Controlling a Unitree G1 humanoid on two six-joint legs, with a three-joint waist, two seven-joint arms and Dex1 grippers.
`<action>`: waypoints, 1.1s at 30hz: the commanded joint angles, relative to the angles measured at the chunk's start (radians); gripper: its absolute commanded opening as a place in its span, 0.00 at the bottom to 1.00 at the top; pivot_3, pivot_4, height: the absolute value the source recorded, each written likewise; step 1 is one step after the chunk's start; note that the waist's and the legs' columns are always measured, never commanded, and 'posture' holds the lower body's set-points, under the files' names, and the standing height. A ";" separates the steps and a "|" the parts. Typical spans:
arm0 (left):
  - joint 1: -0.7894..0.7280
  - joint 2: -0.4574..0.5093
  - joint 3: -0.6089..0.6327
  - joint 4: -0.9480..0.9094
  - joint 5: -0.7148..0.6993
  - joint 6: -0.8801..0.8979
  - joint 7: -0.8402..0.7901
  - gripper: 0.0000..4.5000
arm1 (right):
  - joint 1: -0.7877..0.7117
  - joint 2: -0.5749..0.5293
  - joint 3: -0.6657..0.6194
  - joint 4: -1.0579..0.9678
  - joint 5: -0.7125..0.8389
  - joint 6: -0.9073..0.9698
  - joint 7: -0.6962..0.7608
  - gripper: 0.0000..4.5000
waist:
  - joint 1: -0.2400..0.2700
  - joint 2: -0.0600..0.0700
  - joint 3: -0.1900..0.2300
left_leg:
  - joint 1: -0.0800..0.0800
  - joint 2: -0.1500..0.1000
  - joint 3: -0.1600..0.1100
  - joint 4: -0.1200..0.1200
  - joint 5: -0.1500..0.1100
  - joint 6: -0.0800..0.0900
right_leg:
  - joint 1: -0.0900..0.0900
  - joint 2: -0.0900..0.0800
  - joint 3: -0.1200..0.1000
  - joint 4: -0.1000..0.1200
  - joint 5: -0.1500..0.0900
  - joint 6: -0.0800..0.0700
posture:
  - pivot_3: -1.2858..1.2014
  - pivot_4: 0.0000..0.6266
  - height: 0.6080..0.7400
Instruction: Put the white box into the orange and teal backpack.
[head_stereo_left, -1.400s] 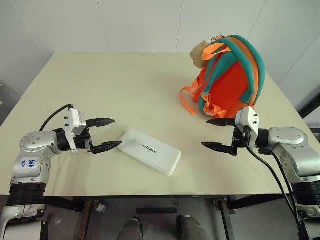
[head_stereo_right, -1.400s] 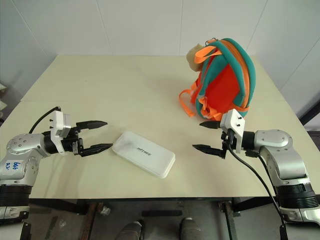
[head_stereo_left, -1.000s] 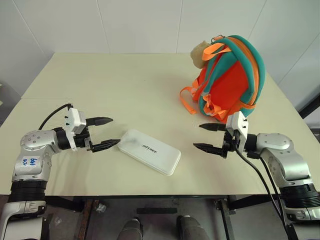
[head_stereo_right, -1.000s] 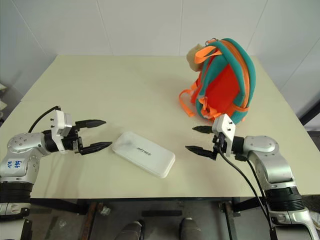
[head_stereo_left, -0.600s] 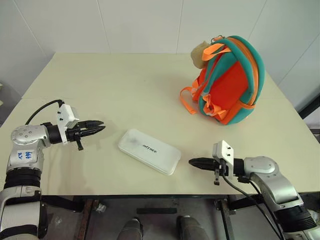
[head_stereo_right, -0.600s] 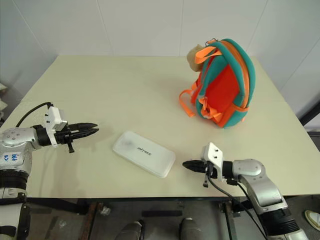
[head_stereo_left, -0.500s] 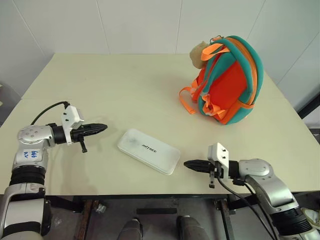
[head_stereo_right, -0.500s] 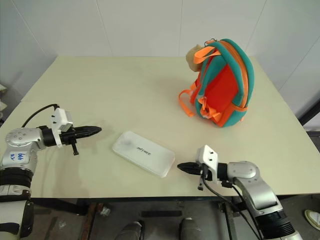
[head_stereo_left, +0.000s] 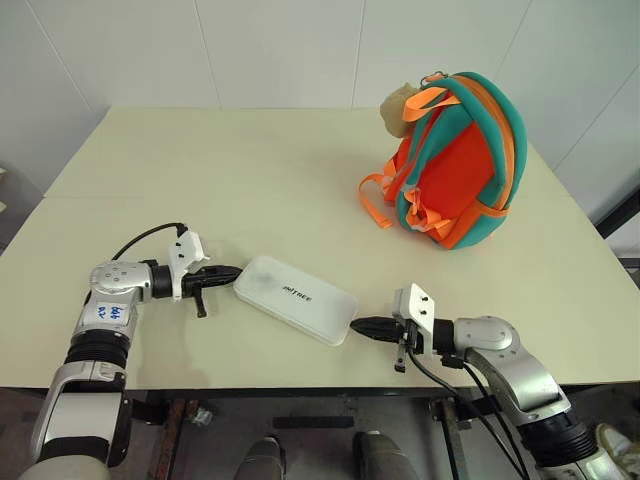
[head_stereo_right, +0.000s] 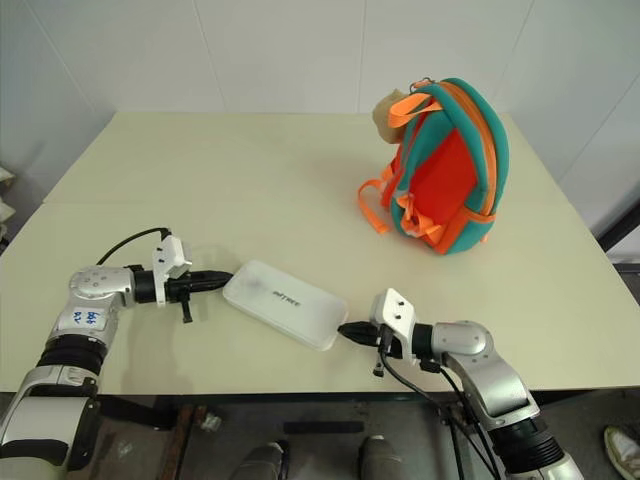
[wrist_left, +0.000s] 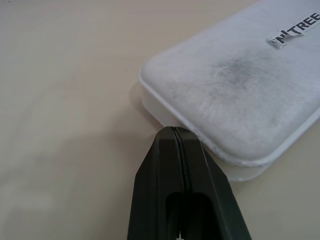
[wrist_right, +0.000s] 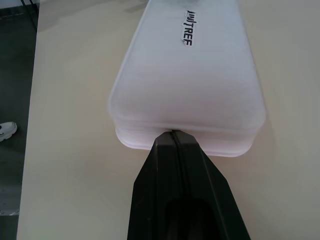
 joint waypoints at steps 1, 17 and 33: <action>0.033 -0.017 0.001 -0.079 -0.033 0.025 -0.022 0.00 | -0.057 -0.022 -0.047 0.040 -0.001 -0.051 0.015 0.00 | -0.001 0.000 0.000 | 0.000 0.000 0.000 0.000 0.000 0.000 | 0.000 0.000 0.000 0.000 0.000 0.000 | 0.52 0.24 1.00; 0.168 -0.067 0.006 -0.370 -0.085 0.199 0.034 0.00 | -0.203 -0.078 -0.091 0.348 -0.052 -0.205 0.116 0.00 | 0.000 0.000 0.000 | 0.000 0.000 0.000 0.000 0.000 0.000 | 0.000 0.000 0.000 0.000 0.000 0.000 | 0.52 0.24 1.00; 0.199 0.036 0.055 -0.336 -0.070 0.213 0.107 0.81 | -0.269 -0.176 -0.151 0.453 -0.057 -0.196 0.146 0.80 | 0.000 0.000 0.000 | 0.000 0.000 0.000 -0.001 0.000 0.000 | 0.000 0.000 0.000 -0.001 0.000 0.000 | 0.52 0.24 1.00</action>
